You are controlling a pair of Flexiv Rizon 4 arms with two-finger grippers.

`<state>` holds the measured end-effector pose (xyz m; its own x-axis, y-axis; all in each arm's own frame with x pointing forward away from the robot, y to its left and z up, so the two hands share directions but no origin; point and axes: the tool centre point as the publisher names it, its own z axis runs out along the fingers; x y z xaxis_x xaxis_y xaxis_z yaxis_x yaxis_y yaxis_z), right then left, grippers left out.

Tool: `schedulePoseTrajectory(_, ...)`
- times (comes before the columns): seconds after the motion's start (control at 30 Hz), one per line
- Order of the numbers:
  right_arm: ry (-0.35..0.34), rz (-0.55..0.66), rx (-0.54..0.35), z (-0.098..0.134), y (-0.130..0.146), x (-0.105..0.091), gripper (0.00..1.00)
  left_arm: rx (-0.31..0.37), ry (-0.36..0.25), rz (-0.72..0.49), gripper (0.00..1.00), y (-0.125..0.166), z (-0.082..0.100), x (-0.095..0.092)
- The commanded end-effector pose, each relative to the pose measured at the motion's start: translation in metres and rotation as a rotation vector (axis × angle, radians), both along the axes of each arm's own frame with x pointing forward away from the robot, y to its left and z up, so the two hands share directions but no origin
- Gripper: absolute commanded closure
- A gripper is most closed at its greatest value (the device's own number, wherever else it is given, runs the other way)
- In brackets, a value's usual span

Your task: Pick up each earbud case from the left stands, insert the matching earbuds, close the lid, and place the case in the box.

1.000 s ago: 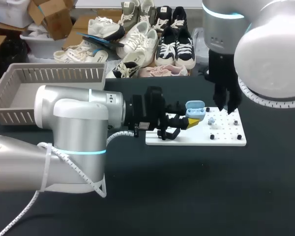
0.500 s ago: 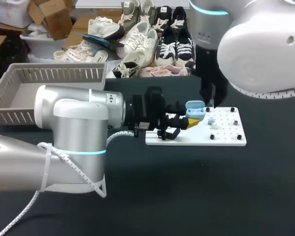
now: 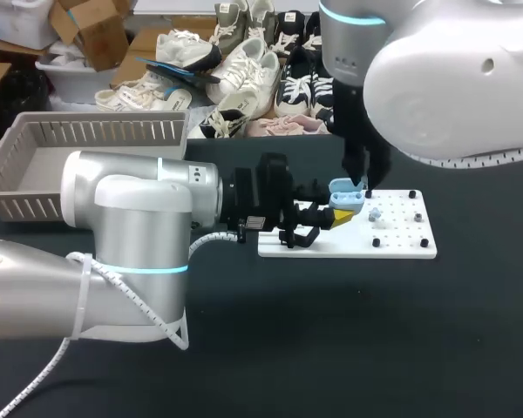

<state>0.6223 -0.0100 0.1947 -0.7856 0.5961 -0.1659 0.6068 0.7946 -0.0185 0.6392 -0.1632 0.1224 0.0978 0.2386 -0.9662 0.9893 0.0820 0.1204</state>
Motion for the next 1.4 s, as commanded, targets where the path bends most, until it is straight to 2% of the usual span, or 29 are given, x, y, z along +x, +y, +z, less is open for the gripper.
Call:
schedulePoseTrajectory(0.03, 0.008, -0.002, -0.009, -0.003, 0.004, 0.004, 1.0, -0.006, -0.009, 0.025, 1.0, -0.001, -0.002, -0.003)
schedulePoseTrajectory(1.4, 0.04, 0.024, 0.016, -0.018, 0.011, 0.005, 1.0, -0.006, -0.009, 0.025, 1.0, -0.001, -0.002, -0.003)
